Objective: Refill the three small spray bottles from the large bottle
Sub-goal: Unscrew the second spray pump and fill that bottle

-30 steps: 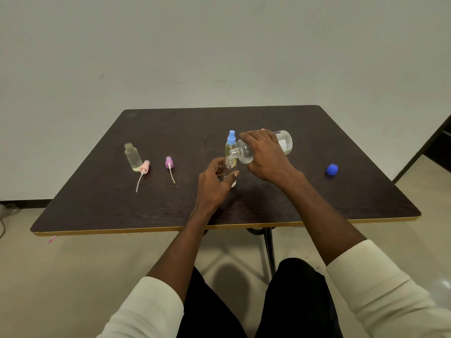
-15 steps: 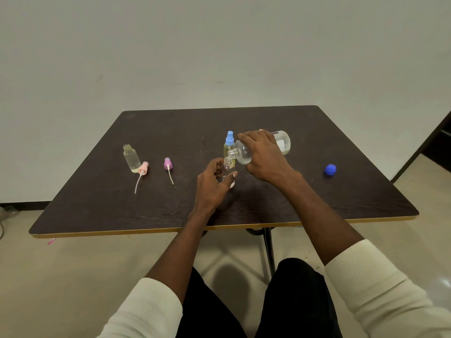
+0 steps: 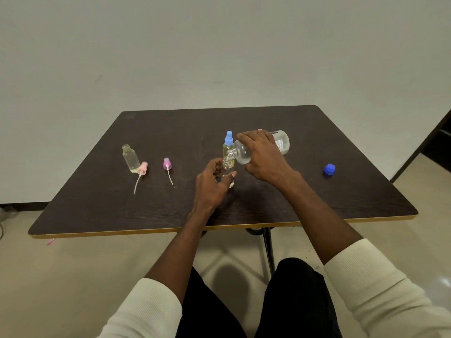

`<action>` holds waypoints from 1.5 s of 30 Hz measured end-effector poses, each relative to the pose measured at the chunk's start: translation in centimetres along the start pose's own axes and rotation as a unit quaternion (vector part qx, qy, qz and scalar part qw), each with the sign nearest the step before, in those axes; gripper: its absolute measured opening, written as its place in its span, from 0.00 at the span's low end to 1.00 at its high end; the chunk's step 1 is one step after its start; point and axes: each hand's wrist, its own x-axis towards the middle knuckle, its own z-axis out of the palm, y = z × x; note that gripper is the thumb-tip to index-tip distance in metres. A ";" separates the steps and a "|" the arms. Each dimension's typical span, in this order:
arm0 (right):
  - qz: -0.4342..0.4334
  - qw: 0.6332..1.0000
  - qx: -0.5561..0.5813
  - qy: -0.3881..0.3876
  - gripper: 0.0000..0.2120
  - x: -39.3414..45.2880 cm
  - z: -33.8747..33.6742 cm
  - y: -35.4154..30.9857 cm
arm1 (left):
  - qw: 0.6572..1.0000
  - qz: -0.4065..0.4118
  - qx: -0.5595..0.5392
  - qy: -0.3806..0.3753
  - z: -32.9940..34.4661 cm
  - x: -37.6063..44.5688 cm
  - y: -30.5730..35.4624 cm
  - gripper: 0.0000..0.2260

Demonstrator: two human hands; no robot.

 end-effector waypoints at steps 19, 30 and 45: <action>0.004 1.000 0.005 -0.001 0.31 0.0 -0.2 -0.2 | 1.000 0.002 0.001 -0.001 -0.1 0.0 0.1 0.18; -0.002 1.000 -0.006 0.001 0.30 0.1 0.0 0.0 | 1.000 0.002 -0.011 -0.004 -0.1 0.0 0.2 0.18; -0.005 1.000 -0.003 0.004 0.30 0.1 0.0 0.0 | 1.000 -0.002 -0.009 -0.003 -0.1 -0.1 0.3 0.17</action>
